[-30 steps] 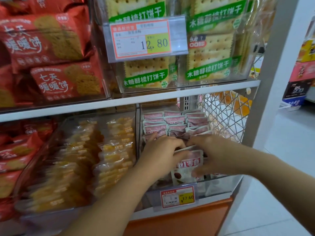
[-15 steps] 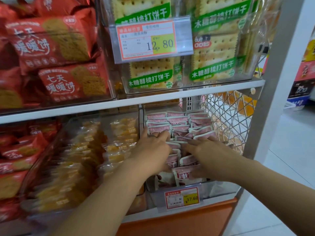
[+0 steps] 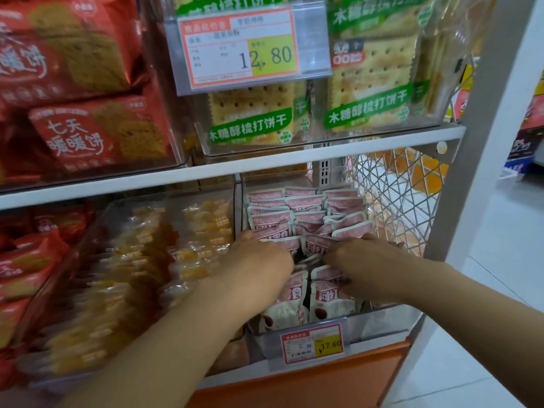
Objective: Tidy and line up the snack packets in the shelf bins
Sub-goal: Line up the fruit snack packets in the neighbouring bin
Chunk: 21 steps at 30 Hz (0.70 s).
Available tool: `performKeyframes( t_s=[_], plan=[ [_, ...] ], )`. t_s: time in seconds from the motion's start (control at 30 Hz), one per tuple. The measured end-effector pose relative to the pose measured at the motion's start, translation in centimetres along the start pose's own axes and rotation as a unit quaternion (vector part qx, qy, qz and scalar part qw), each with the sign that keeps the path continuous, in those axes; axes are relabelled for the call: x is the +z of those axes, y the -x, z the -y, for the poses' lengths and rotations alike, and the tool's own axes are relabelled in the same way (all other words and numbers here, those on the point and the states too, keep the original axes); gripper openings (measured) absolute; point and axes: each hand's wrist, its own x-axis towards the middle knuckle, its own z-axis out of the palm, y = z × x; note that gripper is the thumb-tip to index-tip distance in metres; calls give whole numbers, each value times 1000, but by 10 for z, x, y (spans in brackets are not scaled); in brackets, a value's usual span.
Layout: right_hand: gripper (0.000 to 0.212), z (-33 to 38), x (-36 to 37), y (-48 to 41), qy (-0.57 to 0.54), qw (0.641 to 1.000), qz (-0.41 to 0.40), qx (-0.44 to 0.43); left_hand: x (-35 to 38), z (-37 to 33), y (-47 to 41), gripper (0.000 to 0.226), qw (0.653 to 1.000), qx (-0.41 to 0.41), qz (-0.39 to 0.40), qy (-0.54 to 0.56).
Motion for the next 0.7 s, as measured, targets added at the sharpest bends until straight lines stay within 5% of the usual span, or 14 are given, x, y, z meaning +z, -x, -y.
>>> performKeyframes(
  t_s=[0.13,0.3,0.43,0.7],
  plan=[
    [26,-1,0,2,-19,1000,-7,-5,0,1,8,28,998,-4,54,-28],
    [49,3,-9,11,-93,995,-20,-2,-3,-9,27,21,1000,8,4,-16],
    [24,1,-14,17,-79,992,-95,-30,1,-9,37,28,1000,3,0,-2],
    [15,4,-9,19,10,997,-12,-80,1,-6,47,23,997,10,-44,61]
  ],
)
